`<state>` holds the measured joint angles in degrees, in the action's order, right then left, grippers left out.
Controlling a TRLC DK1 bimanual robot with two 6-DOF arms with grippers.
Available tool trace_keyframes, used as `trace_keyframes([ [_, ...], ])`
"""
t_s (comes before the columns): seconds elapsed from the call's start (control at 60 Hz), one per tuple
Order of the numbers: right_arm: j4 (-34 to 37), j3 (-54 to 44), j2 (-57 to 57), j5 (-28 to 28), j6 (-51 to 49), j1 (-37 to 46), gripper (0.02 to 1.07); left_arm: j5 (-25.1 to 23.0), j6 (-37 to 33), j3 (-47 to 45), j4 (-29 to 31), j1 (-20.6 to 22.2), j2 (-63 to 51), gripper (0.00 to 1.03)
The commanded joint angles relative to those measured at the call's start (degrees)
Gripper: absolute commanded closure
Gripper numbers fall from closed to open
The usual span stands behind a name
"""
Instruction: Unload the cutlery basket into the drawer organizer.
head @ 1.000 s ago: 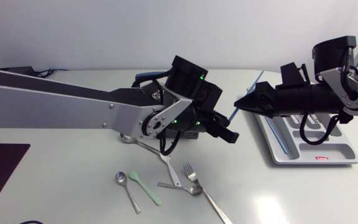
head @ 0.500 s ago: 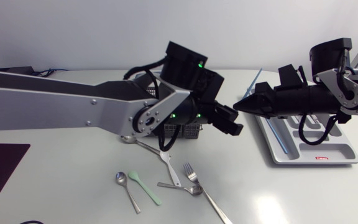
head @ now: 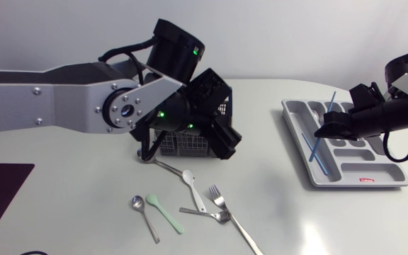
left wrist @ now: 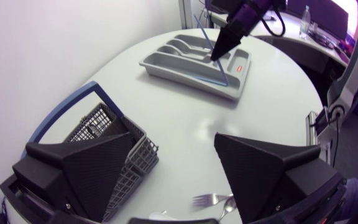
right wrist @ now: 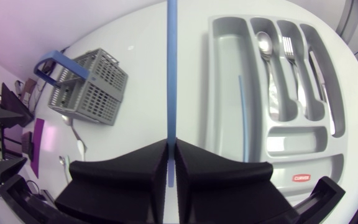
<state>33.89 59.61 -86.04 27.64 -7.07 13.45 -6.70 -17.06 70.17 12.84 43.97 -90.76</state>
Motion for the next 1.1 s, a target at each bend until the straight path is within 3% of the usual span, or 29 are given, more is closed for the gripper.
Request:
trace_keyframes([
  [0.0, 1.6, 1.5, -3.0, -2.8, -6.0, 2.2, 1.01, 0.6, -6.9, -4.2, 2.6, -0.2, 1.8, 0.08],
  [0.217, 0.4, 2.3, -9.0, -10.4, -10.3, 4.8, 1.00, 1.5, -20.7, -10.7, 11.2, 0.5, 3.0, 0.08],
  [0.433, -1.2, 2.3, -12.8, -13.0, -10.9, 4.0, 0.96, 2.3, -27.3, -13.2, 14.6, 1.7, 0.5, 0.08],
  [0.65, -4.4, -0.2, -12.4, -15.6, -10.9, 2.5, 0.60, 2.7, -30.4, -13.5, 15.4, 5.7, -3.5, 0.12],
  [0.75, -6.5, -2.9, -9.5, -16.9, -11.6, 1.8, 0.37, 2.7, -31.5, -13.6, 15.4, 7.6, -5.8, 0.27],
  [0.8, -7.0, -4.1, -8.1, -16.9, -12.0, 1.8, 0.30, 2.7, -31.6, -13.2, 15.4, 8.1, -7.0, 0.32],
  [0.9, -7.9, -6.4, -5.2, -16.9, -12.4, 1.4, 0.21, 2.7, -32.2, -12.3, 15.4, 8.9, -9.0, 0.44],
  [0.983, -8.0, -8.0, -2.5, -16.8, -13.1, 1.4, 0.20, 2.7, -32.2, -11.5, 15.4, 9.2, -10.9, 0.46],
  [1.083, -8.1, -9.7, 0.4, -16.6, -13.3, 1.3, 0.20, 2.7, -32.2, -10.1, 15.4, 9.8, -12.8, 0.57],
])
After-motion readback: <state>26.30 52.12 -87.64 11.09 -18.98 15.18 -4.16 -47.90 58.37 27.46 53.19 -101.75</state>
